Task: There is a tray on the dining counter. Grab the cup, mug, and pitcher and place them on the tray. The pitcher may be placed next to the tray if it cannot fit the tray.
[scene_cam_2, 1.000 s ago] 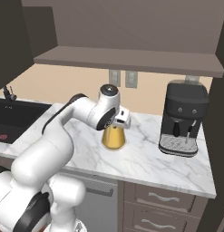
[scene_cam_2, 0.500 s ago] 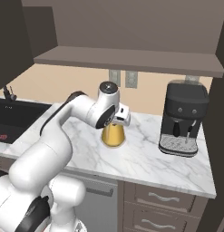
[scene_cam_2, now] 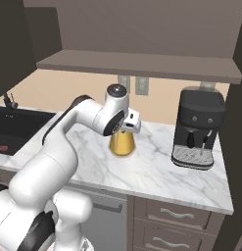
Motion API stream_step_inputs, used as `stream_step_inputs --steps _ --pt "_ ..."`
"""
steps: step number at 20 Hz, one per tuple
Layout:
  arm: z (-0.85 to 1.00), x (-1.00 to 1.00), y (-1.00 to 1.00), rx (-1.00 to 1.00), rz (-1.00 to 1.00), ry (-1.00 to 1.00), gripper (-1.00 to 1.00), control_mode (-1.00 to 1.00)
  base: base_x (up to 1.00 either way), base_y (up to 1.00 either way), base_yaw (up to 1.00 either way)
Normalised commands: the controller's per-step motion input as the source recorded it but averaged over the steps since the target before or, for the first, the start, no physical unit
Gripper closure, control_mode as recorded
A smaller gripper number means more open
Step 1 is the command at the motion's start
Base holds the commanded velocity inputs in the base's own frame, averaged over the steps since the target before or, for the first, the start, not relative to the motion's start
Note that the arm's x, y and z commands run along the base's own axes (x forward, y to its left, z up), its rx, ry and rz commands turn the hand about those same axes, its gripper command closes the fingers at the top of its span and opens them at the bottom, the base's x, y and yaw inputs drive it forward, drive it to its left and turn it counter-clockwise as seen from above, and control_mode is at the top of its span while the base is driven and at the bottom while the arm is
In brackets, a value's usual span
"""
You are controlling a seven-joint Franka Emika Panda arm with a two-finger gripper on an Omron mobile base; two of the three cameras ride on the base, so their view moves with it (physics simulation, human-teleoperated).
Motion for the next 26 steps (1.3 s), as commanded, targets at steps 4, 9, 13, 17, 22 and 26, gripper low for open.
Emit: stream_step_inputs --steps 4,9,13,17,22,26 --pt "0.00 0.00 0.00 0.00 0.00 0.00 1.00 1.00 -0.78 -0.03 0.06" --pt "0.00 0.00 0.00 0.00 0.00 0.00 1.00 1.00 -1.00 -0.09 0.21" --pt "0.00 0.00 0.00 0.00 0.00 0.00 1.00 1.00 -1.00 0.00 0.37" --pt "0.00 0.00 0.00 0.00 0.00 0.00 1.00 1.00 -0.83 0.04 0.49" --pt "0.00 0.00 0.00 0.00 0.00 0.00 1.00 1.00 -0.33 0.35 0.68" --pt "0.00 0.00 0.00 0.00 0.00 0.00 1.00 1.00 -0.10 0.43 0.80"
